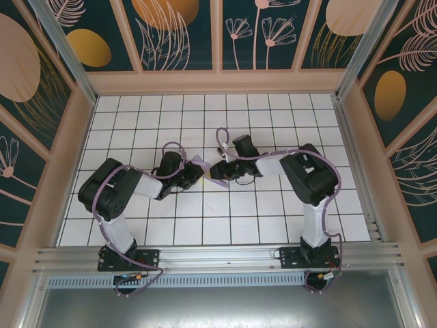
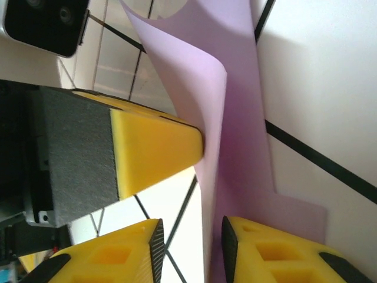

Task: Fold a paper plane with a square sheet of paper (pick it up from the middle)
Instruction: Fold the wing for the fifth time at the center of the table.

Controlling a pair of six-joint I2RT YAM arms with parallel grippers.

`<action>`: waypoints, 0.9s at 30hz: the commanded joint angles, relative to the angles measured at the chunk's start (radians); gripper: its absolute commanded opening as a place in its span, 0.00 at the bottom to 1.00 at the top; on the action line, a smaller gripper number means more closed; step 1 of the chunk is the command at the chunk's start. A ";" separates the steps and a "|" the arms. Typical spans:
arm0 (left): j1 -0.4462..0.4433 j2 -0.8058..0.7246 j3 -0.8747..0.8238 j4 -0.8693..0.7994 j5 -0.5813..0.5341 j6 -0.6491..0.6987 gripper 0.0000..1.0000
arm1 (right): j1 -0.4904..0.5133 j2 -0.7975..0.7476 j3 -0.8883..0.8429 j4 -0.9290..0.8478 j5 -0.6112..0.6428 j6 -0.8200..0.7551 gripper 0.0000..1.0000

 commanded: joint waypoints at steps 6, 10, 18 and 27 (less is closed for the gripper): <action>-0.006 0.040 0.017 -0.081 -0.041 0.026 0.13 | -0.004 -0.056 0.019 -0.121 0.064 -0.114 0.39; -0.006 0.036 0.016 -0.072 -0.035 0.027 0.13 | -0.005 -0.088 0.009 -0.069 0.057 -0.063 0.43; -0.006 0.021 -0.004 -0.044 -0.028 0.030 0.14 | -0.005 -0.145 0.008 -0.055 0.169 -0.013 0.46; -0.006 0.021 -0.011 -0.023 -0.023 0.025 0.14 | 0.043 -0.170 -0.014 -0.187 0.327 -0.183 0.45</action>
